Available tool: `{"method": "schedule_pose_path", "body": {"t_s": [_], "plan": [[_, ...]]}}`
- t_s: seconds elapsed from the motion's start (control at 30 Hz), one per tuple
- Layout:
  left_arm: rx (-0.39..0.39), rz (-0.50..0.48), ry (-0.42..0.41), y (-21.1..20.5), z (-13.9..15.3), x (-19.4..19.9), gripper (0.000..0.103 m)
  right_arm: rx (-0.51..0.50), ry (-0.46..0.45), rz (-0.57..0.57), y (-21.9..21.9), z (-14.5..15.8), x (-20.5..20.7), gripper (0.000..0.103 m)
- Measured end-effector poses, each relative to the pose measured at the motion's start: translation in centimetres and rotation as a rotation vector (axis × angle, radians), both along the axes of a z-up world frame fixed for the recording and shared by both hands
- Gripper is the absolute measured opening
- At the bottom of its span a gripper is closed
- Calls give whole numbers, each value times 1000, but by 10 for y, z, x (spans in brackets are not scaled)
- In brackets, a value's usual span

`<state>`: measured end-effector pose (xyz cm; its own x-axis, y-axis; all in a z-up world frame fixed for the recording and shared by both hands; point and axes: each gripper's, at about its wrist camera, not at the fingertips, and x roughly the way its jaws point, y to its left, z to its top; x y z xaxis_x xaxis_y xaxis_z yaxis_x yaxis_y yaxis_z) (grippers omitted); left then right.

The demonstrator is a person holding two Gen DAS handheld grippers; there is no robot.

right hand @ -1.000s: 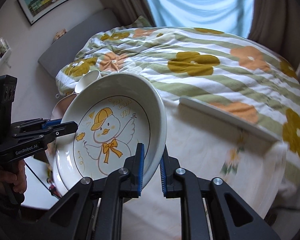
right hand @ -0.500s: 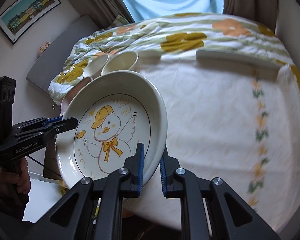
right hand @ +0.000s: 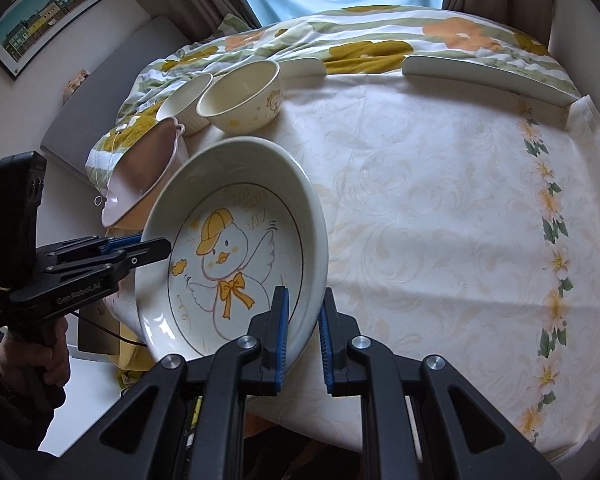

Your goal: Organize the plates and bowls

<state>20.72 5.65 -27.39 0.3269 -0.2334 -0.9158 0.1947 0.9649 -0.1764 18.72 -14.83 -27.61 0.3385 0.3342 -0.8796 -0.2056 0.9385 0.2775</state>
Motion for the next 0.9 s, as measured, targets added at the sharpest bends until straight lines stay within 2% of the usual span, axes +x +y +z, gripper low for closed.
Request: {"method": "schedule_pose_path", "body": {"t_s": [0.37,0.67,0.9], "plan": [[76,-8,-4,-13,-13,3,18,-57,-23,18,7,2,2,13],[282,-57,-84,-32,-13,-7,18,-103,-47,42,15,-2,5,13],[321,-43,-98,-32,-12,-8,18,-164,-76,66,26,-5,6,13]]}}
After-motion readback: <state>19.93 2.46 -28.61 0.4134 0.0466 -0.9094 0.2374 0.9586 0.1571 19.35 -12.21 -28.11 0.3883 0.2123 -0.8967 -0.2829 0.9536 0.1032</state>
